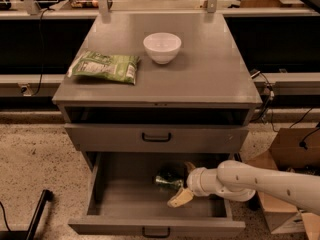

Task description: Pick green can from middle drawer and place on counter

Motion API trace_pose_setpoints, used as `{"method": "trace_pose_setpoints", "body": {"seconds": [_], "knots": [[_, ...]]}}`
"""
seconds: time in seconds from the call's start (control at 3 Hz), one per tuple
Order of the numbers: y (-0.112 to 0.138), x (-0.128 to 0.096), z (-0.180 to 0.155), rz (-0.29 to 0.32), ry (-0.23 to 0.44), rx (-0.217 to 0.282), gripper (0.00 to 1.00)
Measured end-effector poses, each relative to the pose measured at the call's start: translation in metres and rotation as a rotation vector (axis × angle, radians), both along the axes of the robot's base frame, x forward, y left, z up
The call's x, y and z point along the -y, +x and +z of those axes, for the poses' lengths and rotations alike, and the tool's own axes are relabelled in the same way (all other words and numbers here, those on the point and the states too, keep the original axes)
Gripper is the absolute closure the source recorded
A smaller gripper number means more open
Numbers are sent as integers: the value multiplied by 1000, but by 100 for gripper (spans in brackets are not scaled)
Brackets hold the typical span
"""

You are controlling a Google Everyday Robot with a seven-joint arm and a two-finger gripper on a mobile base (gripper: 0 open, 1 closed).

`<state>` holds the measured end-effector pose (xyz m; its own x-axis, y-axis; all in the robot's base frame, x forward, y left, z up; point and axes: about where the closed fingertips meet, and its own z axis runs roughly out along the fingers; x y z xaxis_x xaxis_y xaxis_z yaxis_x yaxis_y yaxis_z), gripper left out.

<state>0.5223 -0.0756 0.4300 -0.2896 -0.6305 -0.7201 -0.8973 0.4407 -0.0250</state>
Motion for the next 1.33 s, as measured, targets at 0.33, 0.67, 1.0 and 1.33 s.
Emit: {"method": "trace_pose_setpoints", "body": {"seconds": [0.33, 0.67, 1.0, 1.33], "knots": [[20, -1, -10, 15, -30, 42, 0], [31, 2, -23, 13, -18, 51, 0], [33, 4, -37, 9, -20, 33, 0], [29, 9, -53, -1, -13, -12, 18]]}}
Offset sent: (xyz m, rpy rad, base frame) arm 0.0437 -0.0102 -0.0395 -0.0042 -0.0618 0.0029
